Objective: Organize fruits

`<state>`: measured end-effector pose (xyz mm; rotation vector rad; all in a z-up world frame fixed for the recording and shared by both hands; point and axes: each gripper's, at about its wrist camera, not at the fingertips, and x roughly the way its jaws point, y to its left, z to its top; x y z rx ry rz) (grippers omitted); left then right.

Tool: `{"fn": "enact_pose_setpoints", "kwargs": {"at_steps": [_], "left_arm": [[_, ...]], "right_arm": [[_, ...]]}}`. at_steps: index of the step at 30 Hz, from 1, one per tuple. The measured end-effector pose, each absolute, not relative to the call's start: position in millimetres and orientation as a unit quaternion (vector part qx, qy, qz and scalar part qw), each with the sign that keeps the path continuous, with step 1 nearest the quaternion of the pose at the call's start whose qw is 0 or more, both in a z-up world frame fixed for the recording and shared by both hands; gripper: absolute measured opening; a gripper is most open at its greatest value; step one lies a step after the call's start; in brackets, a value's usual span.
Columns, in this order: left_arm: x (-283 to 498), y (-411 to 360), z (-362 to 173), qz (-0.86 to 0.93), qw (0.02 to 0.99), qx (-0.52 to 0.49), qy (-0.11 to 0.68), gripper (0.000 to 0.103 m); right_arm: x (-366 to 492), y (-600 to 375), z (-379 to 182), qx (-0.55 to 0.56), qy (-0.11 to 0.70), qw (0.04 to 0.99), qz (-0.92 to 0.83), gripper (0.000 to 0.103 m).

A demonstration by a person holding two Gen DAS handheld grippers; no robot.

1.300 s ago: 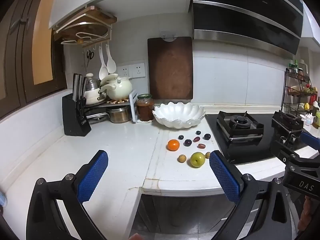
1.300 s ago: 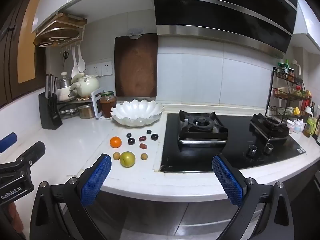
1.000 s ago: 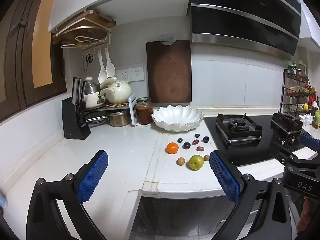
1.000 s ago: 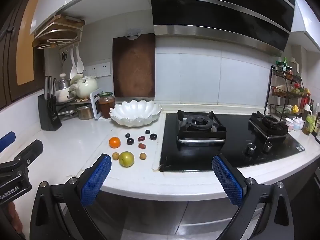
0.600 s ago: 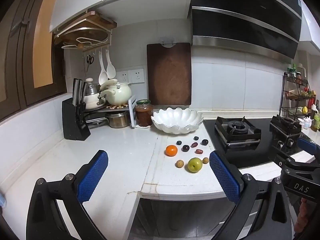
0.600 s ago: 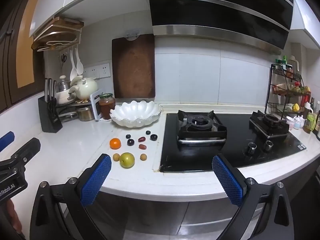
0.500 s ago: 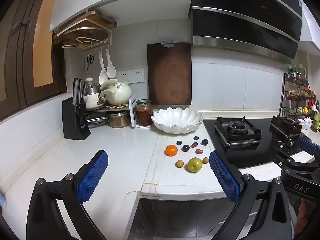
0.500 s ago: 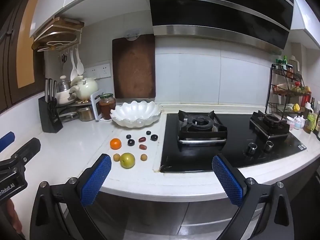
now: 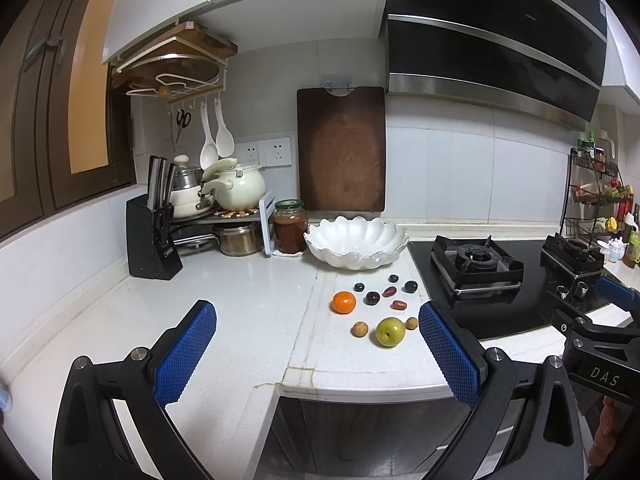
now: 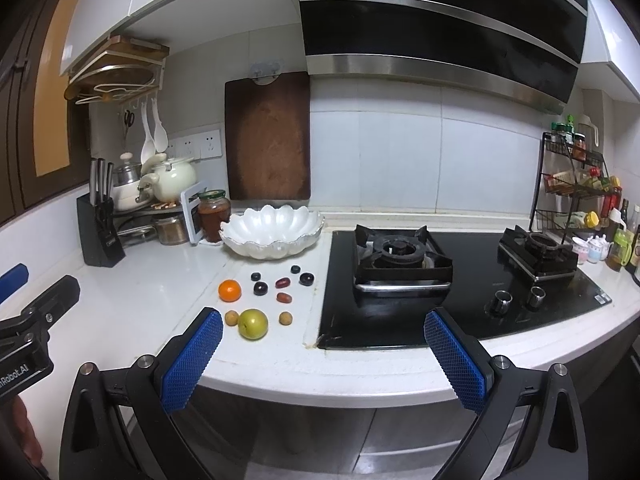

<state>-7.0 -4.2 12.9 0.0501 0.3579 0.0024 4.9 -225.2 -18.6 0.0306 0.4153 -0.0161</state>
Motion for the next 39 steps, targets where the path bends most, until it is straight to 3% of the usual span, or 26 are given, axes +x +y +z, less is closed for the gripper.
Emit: {"fn": "enact_pose_setpoints", "kwargs": {"at_steps": [39], "left_arm": [[-9.2, -1.6, 13.2, 0.002, 0.984, 0.021, 0.176, 0.103]], "right_arm": [[5.8, -221.9, -19.8, 0.012, 0.203, 0.979, -0.009, 0.102]]}}
